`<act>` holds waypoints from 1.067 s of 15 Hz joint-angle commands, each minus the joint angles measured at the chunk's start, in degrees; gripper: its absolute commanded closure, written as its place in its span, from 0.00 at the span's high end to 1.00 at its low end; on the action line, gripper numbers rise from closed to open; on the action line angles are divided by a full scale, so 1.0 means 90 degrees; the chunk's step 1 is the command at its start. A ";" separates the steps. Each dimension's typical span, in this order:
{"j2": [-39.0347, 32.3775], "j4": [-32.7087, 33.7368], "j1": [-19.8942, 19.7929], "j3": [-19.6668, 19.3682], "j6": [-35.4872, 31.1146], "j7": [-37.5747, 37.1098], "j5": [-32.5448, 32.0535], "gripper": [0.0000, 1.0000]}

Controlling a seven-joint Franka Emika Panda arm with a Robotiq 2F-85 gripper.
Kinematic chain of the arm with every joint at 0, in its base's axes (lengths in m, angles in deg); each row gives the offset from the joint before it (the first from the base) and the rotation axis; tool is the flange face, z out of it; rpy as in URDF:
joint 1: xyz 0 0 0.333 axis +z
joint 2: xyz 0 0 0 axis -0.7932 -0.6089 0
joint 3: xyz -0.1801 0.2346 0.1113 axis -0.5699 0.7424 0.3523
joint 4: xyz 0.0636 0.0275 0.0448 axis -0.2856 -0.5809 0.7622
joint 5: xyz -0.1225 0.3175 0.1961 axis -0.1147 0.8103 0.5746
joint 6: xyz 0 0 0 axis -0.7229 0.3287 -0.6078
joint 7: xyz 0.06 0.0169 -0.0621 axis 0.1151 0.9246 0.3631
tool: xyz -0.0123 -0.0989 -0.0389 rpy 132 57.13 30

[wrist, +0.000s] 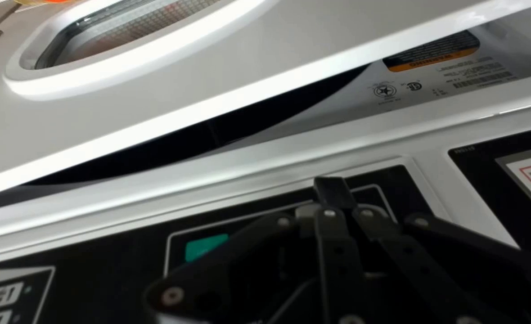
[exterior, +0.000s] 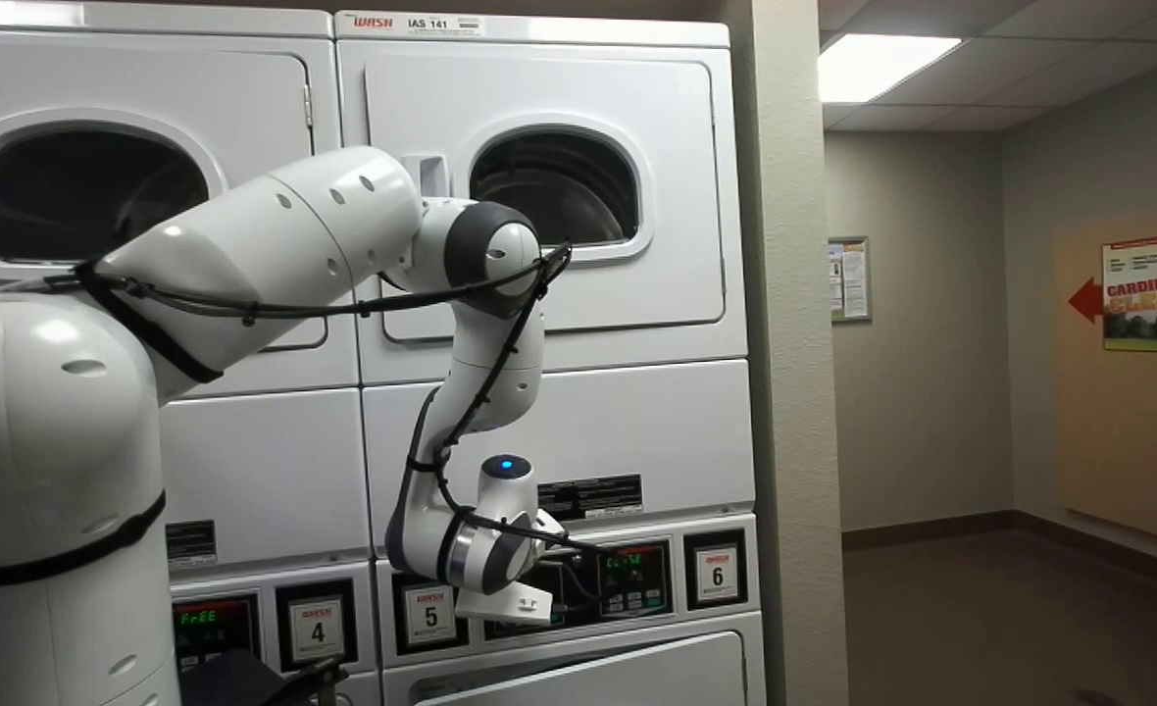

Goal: Press the button near the number 5 on the machine

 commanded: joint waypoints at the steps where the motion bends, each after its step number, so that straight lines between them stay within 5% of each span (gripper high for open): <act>1: -0.0083 0.0130 -0.0077 0.0148 -0.0267 -0.0097 -0.0141 0.00; 5: -0.0102 0.0196 -0.0272 0.0241 -0.0048 -0.0099 -0.0254 0.00; 16: 0.0971 -0.1502 0.0952 -0.1096 0.0460 -0.0213 0.0573 0.00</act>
